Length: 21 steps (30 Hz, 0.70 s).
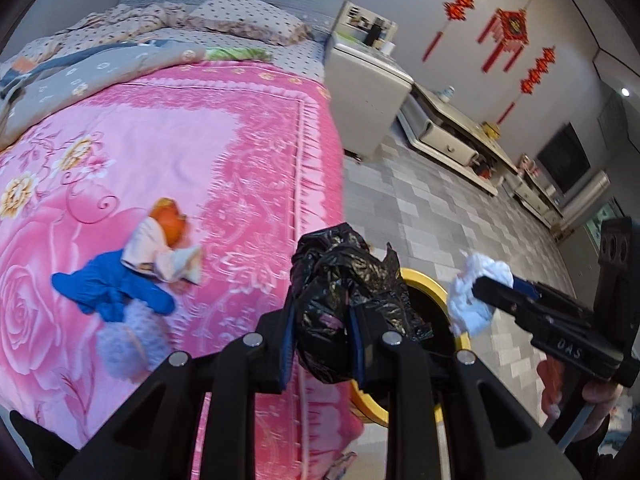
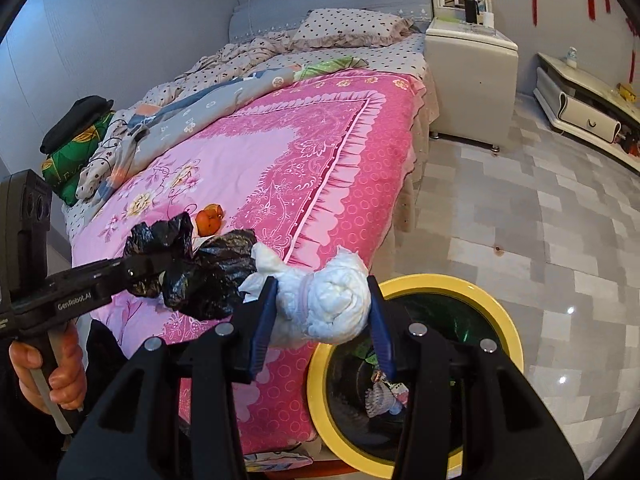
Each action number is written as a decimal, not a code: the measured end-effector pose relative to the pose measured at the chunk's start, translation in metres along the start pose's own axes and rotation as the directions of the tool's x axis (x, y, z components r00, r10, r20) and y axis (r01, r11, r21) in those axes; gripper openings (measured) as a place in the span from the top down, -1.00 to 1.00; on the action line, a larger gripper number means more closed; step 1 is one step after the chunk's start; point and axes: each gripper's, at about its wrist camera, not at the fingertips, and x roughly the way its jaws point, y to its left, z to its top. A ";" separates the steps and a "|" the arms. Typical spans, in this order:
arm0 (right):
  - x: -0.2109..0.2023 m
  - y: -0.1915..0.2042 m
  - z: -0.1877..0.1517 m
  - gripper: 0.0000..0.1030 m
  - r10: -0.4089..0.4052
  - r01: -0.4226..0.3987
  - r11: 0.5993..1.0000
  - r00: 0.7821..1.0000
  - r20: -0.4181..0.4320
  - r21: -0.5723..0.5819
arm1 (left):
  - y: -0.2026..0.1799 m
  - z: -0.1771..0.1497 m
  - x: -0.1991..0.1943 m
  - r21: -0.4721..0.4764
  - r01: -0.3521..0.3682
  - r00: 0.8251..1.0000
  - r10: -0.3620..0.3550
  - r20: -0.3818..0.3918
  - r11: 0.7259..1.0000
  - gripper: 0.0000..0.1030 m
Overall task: Collect trash
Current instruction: 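Carry the black bag and white tissue over the bin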
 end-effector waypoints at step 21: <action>-0.014 -0.094 -0.038 0.18 -0.096 0.101 0.981 0.995 -0.037 0.166 | -0.090 -0.036 0.070 0.153 0.093 0.974 -0.058 -0.219 0.984 0.59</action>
